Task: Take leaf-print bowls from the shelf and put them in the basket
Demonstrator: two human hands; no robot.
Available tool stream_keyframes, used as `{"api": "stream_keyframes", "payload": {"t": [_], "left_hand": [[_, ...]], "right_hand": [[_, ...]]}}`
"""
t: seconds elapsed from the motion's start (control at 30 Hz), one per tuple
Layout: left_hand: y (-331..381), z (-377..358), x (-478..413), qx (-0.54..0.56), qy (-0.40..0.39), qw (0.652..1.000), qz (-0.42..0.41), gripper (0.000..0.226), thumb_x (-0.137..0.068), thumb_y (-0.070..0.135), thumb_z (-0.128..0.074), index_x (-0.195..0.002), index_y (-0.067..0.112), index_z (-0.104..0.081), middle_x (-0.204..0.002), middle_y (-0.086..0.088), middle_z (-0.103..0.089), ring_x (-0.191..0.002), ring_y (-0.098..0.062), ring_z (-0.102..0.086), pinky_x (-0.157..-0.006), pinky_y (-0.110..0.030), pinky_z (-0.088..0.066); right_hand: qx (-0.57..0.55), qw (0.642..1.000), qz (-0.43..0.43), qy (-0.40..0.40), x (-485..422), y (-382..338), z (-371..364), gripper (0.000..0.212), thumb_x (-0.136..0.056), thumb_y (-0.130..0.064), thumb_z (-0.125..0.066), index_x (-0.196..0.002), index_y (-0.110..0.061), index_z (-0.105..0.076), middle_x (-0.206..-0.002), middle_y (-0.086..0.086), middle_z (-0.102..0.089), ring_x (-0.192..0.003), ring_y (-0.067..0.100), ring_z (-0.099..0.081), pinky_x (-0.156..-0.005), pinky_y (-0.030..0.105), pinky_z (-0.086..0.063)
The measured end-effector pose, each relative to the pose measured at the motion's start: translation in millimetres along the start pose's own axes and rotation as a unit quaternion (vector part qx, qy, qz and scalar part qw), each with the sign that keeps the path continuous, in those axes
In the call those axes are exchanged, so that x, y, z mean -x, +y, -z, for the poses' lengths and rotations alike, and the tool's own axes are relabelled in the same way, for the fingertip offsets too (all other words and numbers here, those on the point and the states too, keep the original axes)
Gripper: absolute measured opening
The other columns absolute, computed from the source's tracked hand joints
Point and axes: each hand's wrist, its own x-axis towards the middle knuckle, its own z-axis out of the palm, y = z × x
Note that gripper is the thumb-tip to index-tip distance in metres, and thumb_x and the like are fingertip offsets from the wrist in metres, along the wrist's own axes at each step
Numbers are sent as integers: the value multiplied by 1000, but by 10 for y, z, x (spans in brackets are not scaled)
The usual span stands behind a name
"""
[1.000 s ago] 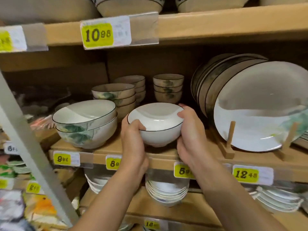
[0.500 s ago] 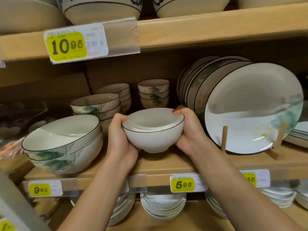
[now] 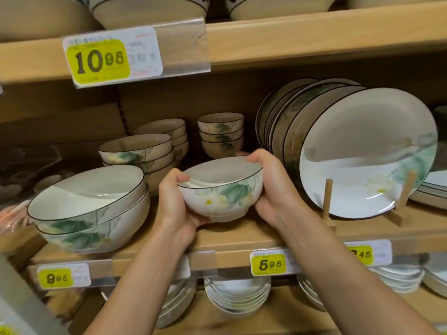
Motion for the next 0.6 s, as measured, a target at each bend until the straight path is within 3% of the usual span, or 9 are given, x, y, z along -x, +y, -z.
{"api": "stream_keyframes", "payload": {"t": [0.07, 0.17, 0.27, 0.4, 0.5, 0.6], "left_hand": [[35, 3, -33, -8, -6, 1000, 11, 40, -83, 29, -43, -112, 13, -64, -103, -17, -74, -98, -39, -68, -81, -56, -55], [14, -15, -19, -2, -20, 1000, -18, 42, -90, 40, -40, -112, 15, -65, -109, -15, -73, -104, -35, -67, -88, -54, -53], [-117, -43, 13, 23, -29, 995, -94, 49, -95, 44, -40, -126, 9, -57, -121, -17, -68, -114, -32, -64, -96, -52, -49], [-126, -67, -8, -12, -58, 991, -119, 54, -100, 45, -34, -133, 7, -54, -120, -16, -68, -115, -28, -64, -105, -52, -44], [-67, -41, -80, -12, -65, 990, -127, 55, -101, 43, -29, -129, 5, -58, -117, -17, -70, -113, -27, -65, -105, -47, -46], [-39, -64, -158, -11, -54, 987, -152, 52, -101, 40, -28, -124, 7, -61, -112, -16, -72, -109, -25, -67, -94, -39, -52]], "right_hand": [[-13, 1000, 2, 12, 5, 32, 2, 24, -84, -18, -53, -103, -10, -65, -80, 10, -75, -73, 21, -73, -69, 36, -59], [-33, 998, 8, 57, -21, 41, -8, 20, -86, -17, -53, -100, -11, -65, -73, 9, -74, -75, 23, -72, -70, 38, -59], [-5, 994, 43, 99, -55, 68, -54, 14, -90, -24, -52, -98, -18, -61, -81, 8, -73, -82, 23, -71, -75, 39, -59], [87, 988, 66, 110, -59, 110, -44, 21, -92, -40, -51, -104, -24, -55, -88, 3, -71, -84, 17, -70, -69, 31, -57], [141, 982, 32, 121, -94, 107, -17, 38, -91, -49, -46, -122, -28, -46, -100, 6, -68, -96, 22, -67, -88, 41, -56], [152, 974, 14, 168, -205, 50, -104, 44, -94, -50, -44, -130, -24, -46, -106, 7, -66, -99, 24, -65, -91, 43, -55]]}}
